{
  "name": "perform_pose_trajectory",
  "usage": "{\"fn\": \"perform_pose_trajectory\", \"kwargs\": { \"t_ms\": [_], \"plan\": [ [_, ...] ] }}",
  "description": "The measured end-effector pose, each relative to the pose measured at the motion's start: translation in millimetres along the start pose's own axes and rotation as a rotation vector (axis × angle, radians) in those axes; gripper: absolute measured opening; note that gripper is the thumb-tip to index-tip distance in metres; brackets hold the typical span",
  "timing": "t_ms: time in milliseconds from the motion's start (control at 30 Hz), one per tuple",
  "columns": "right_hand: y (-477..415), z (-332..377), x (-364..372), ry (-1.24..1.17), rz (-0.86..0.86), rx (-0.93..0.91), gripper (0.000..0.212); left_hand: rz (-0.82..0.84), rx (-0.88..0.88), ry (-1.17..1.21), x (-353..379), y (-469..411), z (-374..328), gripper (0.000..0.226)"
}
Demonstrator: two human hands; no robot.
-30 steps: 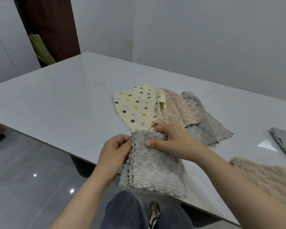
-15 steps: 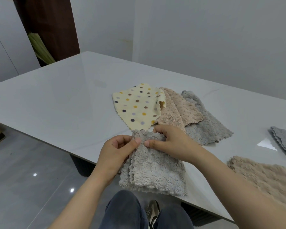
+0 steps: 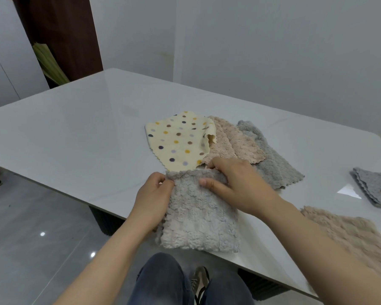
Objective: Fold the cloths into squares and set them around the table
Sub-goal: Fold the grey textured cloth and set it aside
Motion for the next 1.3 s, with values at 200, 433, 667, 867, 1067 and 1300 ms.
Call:
{"fn": "perform_pose_trajectory", "kwargs": {
  "t_ms": [200, 433, 667, 867, 1067, 1300],
  "plan": [
    [29, -1, 4, -0.185, -0.080, 0.020, 0.044, 0.027, -0.186, 0.254, -5, -11, 9, 0.019],
    [65, 30, 13, -0.242, 0.036, -0.140, 0.040, 0.038, -0.212, 0.360, -6, -11, 5, 0.029],
    [68, 42, 22, -0.256, -0.222, -0.192, 0.015, 0.064, -0.233, 0.394, -6, -12, 8, 0.028],
    [73, 48, 43, -0.184, -0.213, -0.267, 0.013, 0.046, -0.242, 0.357, -6, -12, 8, 0.028],
    [72, 41, 59, -0.158, -0.097, -0.252, 0.017, 0.062, -0.195, 0.306, -7, -9, 10, 0.039],
    [77, 27, 34, -0.465, -0.247, -0.012, 0.018, -0.025, -0.022, 0.066, -3, 0, 16, 0.044]
  ]
}}
Point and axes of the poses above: each hand's wrist, its own y-axis away from the middle knuckle, its own x-axis out of the palm, z = x × y, the point moved 2 cm from there along -y, towards the middle knuckle, and after that the axes turned 15 degrees about x, right-handed, at the moved point
